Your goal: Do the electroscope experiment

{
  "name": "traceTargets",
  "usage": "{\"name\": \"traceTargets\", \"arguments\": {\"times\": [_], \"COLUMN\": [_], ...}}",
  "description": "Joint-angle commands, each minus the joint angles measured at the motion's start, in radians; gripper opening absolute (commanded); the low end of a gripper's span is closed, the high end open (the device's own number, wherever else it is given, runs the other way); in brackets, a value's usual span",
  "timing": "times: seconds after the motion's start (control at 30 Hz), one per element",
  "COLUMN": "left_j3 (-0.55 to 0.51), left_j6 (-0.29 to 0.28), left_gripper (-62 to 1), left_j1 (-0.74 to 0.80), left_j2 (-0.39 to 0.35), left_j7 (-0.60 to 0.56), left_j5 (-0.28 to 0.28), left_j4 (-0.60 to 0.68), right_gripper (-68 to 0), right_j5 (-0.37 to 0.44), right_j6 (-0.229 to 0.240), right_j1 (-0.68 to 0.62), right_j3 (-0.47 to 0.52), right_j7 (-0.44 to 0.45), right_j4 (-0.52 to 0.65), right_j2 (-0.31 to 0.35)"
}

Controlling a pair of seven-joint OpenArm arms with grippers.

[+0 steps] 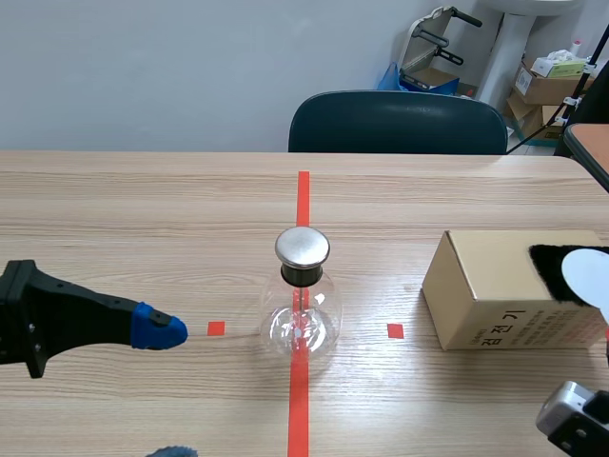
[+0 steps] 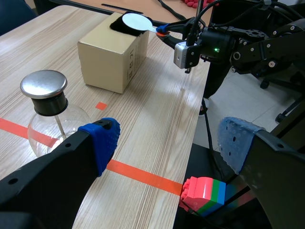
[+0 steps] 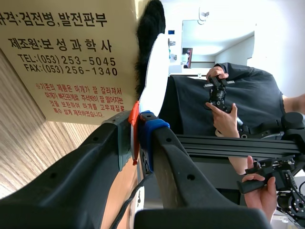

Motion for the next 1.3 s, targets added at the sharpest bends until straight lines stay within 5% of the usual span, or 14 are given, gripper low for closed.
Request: {"name": "traceTargets", "arguments": {"times": [0.0, 0.27, 0.6, 1.0, 1.27], "left_j3": [0.001, 0.001, 0.001, 0.001, 0.001], "left_j6": [-0.003, -0.003, -0.002, -0.002, 0.018], "left_gripper": [-15.7, -15.7, -15.7, -15.7, -15.7], "left_j1": [0.002, 0.002, 0.002, 0.002, 0.002], "left_j2": [0.003, 0.003, 0.003, 0.003, 0.003], "left_j7": [-0.017, -0.017, -0.017, -0.018, -0.018], "left_j5": [0.0, 0.0, 0.0, 0.0, 0.0], "left_j4": [0.023, 0.023, 0.023, 0.023, 0.023], "right_gripper": [-66.6, -66.6, -66.5, -66.4, -66.4], "right_j5": [0.008, 0.016, 0.045, 0.017, -0.057], "right_j6": [-0.006, -0.006, 0.084, 0.071, -0.018], "right_j1": [-0.002, -0.006, -0.043, -0.052, -0.049], "right_j3": [0.005, 0.005, -0.038, -0.313, -0.531], "right_j7": [0.003, -0.006, -0.115, -0.398, -0.601], "right_j4": [0.008, 0.089, 0.307, 0.479, 0.483], "right_j2": [0.008, 0.011, 0.028, 0.129, 0.221]}}
